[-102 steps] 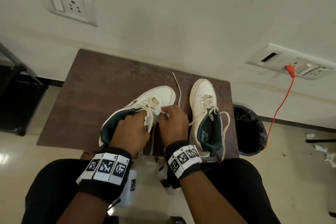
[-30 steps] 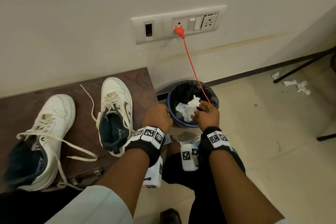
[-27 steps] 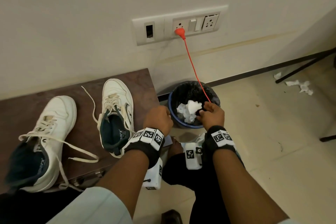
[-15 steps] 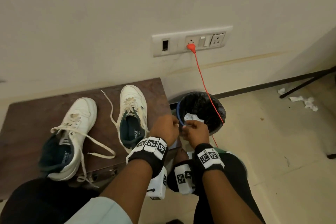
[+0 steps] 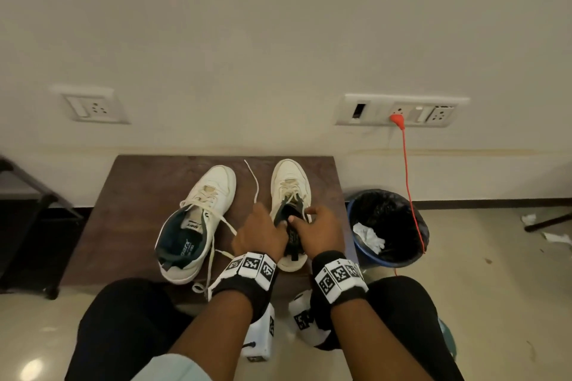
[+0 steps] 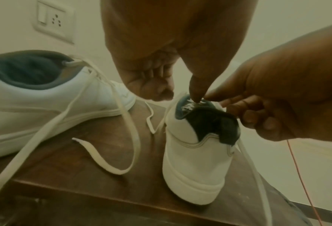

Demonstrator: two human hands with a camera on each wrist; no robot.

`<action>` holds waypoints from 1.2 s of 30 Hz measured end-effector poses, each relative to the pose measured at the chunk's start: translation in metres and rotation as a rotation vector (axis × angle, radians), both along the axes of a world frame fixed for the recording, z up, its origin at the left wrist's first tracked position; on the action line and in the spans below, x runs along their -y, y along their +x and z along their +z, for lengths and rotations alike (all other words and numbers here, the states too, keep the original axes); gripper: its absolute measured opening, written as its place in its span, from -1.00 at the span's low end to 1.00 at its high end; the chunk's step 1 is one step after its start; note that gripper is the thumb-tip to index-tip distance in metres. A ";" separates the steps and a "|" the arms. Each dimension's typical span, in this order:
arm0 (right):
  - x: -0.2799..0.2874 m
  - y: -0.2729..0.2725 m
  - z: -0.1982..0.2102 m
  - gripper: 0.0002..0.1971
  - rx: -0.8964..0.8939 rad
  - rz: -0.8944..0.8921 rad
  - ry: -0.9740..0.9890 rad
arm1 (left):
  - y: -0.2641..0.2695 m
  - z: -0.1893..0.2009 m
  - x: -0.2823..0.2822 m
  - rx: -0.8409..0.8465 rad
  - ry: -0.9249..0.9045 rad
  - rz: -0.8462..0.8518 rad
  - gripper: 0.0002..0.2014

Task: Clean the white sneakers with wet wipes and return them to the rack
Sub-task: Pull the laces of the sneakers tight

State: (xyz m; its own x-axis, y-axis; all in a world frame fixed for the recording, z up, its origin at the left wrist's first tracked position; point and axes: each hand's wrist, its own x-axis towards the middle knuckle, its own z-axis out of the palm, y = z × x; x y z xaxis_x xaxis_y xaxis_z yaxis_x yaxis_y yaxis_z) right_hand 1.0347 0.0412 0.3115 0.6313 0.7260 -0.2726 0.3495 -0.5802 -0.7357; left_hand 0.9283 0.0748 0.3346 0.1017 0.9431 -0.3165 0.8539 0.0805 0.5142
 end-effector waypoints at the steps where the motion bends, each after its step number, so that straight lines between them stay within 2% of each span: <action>1: -0.002 -0.001 -0.002 -0.62 0.019 -0.005 -0.032 | -0.004 -0.006 -0.001 -0.002 -0.054 -0.008 -0.58; 7: -0.011 0.002 -0.008 -0.86 0.167 -0.021 -0.073 | -0.014 -0.025 -0.005 0.082 -0.177 -0.040 -0.63; 15: -0.010 0.010 0.000 -0.88 0.218 -0.059 -0.057 | -0.013 -0.021 -0.005 0.117 -0.159 -0.070 -0.70; 21: -0.009 0.024 0.027 -0.83 0.287 -0.052 -0.013 | -0.011 -0.017 -0.002 0.086 -0.129 -0.078 -0.67; 25: -0.018 0.031 0.034 -0.64 0.257 0.098 0.108 | -0.009 -0.012 0.001 0.068 -0.100 -0.106 -0.62; 28: -0.026 0.031 0.041 -0.54 0.227 0.220 0.120 | -0.008 -0.009 0.001 0.036 -0.078 -0.140 -0.59; 32: -0.031 0.029 0.033 -0.38 0.190 0.276 0.102 | -0.005 -0.009 -0.001 0.001 0.047 -0.216 -0.61; 36: -0.021 0.024 0.015 -0.54 0.254 0.211 0.046 | 0.008 -0.014 -0.005 -0.110 0.329 -0.374 -0.69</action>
State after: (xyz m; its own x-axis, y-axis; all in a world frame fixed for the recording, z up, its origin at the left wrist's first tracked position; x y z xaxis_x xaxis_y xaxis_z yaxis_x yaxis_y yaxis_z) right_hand 1.0587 0.0624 0.3265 0.5093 0.8559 -0.0897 0.6343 -0.4438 -0.6330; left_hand 0.9360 0.0798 0.3202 0.4343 0.9000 -0.0362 0.8436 -0.3924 0.3667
